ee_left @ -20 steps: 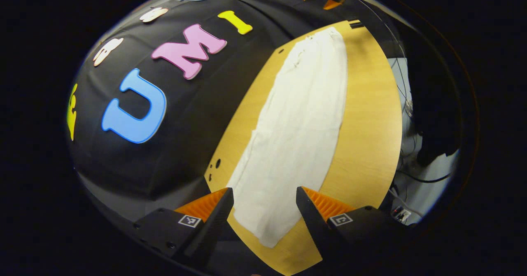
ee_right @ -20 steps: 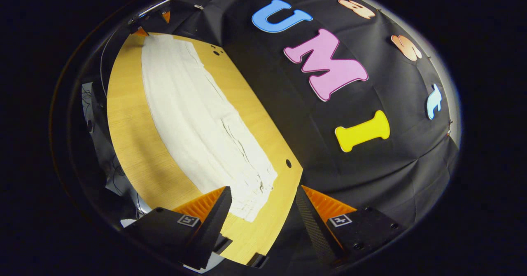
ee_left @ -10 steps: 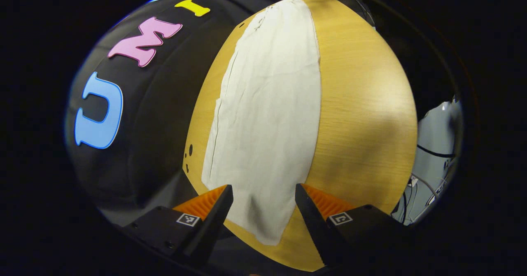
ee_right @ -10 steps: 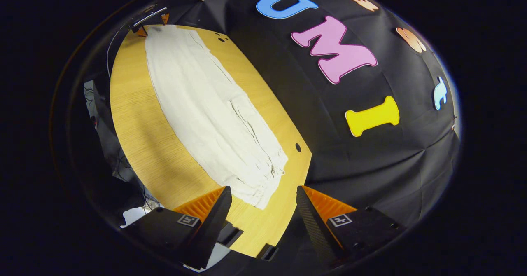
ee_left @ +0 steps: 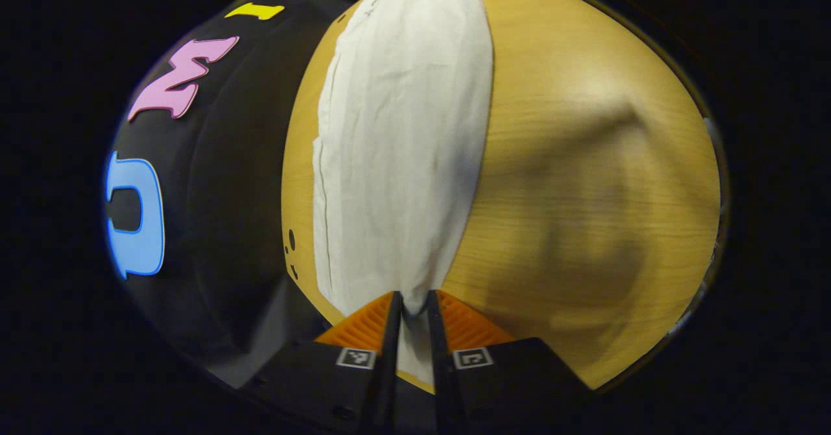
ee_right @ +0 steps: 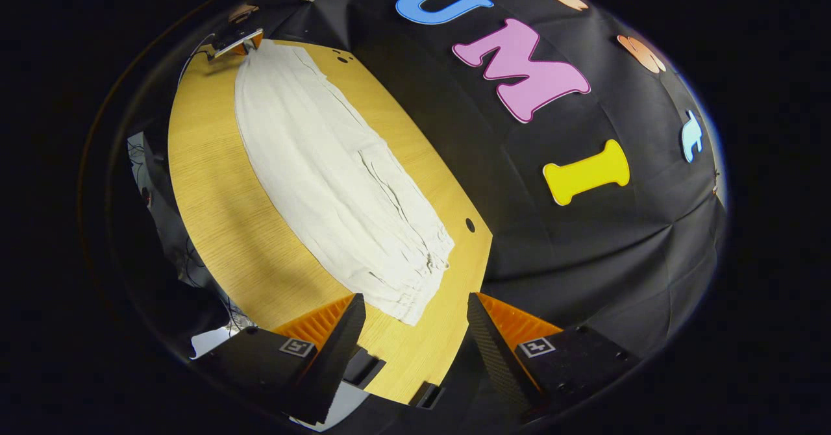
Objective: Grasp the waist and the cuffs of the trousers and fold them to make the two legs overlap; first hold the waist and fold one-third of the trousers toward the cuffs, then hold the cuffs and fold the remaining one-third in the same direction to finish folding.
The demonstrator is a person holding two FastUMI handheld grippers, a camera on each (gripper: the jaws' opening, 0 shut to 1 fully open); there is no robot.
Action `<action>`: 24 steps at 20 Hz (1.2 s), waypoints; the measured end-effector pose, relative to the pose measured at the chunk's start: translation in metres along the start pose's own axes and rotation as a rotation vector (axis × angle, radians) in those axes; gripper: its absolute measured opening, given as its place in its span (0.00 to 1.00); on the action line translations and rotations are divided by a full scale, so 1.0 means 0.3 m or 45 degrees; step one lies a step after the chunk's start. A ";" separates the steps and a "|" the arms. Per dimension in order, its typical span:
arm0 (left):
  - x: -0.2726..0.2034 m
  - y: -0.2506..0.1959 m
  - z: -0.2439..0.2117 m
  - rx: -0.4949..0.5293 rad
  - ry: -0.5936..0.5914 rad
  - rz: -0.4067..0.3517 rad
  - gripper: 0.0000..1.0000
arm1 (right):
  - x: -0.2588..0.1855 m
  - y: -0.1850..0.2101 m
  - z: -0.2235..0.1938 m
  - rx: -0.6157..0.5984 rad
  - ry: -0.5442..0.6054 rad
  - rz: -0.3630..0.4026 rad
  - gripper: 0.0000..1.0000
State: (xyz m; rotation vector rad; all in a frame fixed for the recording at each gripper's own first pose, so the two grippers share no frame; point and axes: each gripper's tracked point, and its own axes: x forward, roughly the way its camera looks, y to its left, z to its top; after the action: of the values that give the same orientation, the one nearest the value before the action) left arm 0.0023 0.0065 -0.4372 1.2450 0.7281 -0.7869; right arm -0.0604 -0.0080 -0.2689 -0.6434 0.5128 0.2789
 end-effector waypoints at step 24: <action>0.005 -0.021 0.014 -0.076 0.095 0.029 0.06 | 0.591 0.158 -0.226 -0.637 0.005 0.342 0.73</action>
State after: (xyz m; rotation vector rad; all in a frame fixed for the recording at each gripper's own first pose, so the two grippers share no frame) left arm -0.0019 0.0012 -0.4412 1.2321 0.7908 -0.6984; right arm 0.0447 0.0017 -0.4335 -1.0615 0.5369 0.6724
